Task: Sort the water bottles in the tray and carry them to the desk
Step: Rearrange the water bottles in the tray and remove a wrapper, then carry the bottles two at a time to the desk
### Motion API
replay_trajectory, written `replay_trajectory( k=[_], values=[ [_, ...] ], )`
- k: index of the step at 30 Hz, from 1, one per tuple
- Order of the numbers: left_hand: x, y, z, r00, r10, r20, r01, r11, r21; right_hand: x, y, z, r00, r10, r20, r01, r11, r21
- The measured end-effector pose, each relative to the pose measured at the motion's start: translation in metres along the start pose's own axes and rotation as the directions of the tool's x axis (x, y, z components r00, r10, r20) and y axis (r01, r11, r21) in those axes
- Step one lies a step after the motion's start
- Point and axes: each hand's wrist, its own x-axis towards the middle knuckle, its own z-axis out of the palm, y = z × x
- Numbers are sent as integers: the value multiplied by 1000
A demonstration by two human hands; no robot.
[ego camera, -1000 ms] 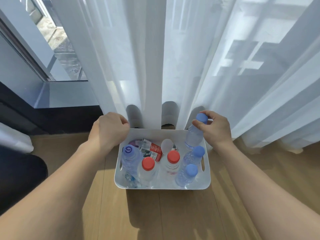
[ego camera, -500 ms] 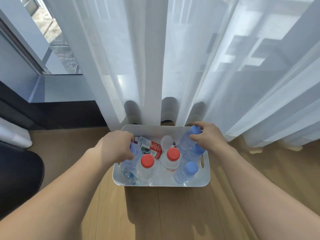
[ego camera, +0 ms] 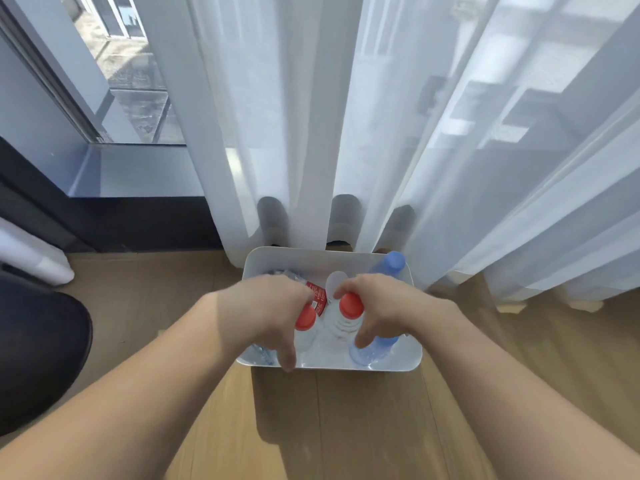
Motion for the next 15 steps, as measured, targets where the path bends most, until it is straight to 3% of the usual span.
replay_trajectory(
  k=[3,7,9,15],
  values=[
    [4,-3,27,1000,18,-23,-22,986,-168,10,2,18,992,18,-122,-19,1000,-7],
    [9,-13,50,990,-51,-133,-26,851,-525,12,11,32,977,60,-206,-8,970,244],
    [10,-11,61,980,-107,-169,2,850,-526,9,17,35,980,67,-187,1,940,342],
    [15,3,71,925,-226,-307,87,909,-407,14,15,49,967,63,-247,32,931,364]
  ],
)
